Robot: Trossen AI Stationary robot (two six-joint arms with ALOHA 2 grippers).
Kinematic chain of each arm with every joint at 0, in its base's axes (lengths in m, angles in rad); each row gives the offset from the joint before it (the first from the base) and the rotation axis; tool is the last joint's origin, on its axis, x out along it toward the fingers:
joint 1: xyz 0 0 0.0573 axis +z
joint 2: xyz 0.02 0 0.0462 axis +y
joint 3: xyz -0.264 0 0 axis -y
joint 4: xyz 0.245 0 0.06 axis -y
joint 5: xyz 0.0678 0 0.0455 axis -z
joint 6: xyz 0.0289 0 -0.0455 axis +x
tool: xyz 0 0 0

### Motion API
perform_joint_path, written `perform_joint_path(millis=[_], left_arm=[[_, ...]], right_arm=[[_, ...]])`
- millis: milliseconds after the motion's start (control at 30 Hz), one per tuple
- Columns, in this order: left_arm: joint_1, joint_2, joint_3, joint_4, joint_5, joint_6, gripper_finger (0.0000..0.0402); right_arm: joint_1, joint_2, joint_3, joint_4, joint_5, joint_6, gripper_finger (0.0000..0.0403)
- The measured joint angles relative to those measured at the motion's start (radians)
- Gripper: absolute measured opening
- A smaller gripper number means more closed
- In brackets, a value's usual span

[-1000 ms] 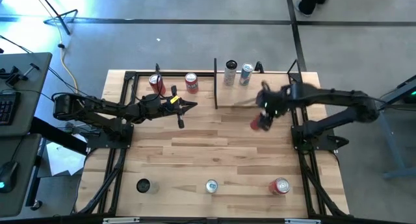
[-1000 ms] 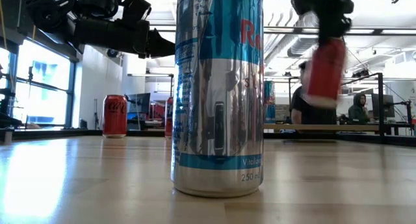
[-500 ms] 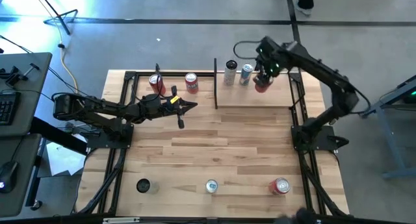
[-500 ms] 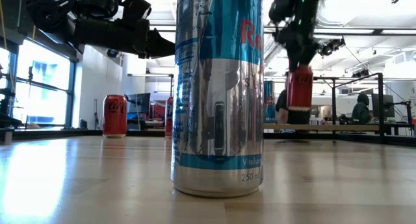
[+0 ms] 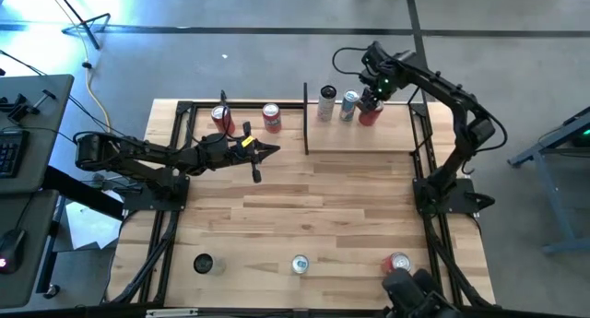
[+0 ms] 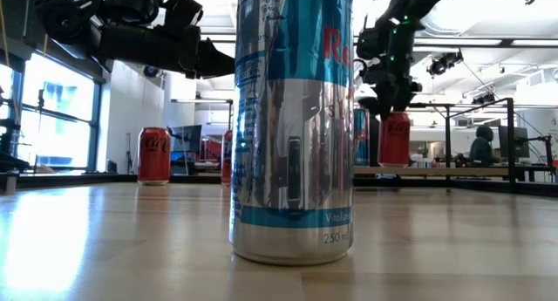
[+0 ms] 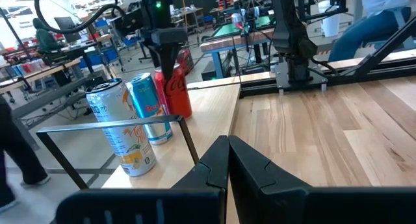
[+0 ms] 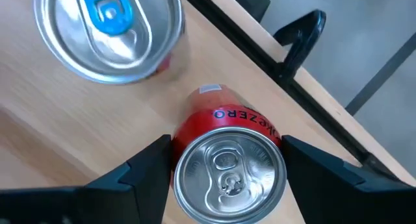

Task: Place canned beverage on shelf
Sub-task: Put the bottom red soda can on the shelf, then put the top orange soda can on the shelf

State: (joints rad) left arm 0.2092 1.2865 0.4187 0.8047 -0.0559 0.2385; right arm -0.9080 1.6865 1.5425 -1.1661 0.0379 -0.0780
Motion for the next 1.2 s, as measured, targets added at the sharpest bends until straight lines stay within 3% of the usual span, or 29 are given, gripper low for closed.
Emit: perform_joint_path(millis=[400, 600, 800, 900, 1000, 1200], left_arm=[[0.0, 0.0, 0.0, 0.0, 0.0, 0.0, 0.0], [0.0, 0.0, 0.0, 0.0, 0.0, 0.0, 0.0], [0.0, 0.0, 0.0, 0.0, 0.0, 0.0, 0.0], [0.0, 0.0, 0.0, 0.0, 0.0, 0.0, 0.0], [0.0, 0.0, 0.0, 0.0, 0.0, 0.0, 0.0], [0.0, 0.0, 0.0, 0.0, 0.001, -0.002, 0.0]], right_arm=[[0.001, 0.002, 0.002, 0.036, 0.024, -0.037, 0.0298], [0.019, -0.008, 0.002, 0.068, 0.112, -0.081, 0.0301], [0.043, -0.093, 0.002, 0.047, 0.119, -0.107, 0.0296], [0.059, -0.166, -0.003, 0.054, 0.118, -0.106, 0.0269], [0.088, -0.272, -0.073, 0.138, 0.111, -0.107, 0.0215], [0.193, -0.585, -0.452, 0.543, 0.105, -0.091, 0.0064]])
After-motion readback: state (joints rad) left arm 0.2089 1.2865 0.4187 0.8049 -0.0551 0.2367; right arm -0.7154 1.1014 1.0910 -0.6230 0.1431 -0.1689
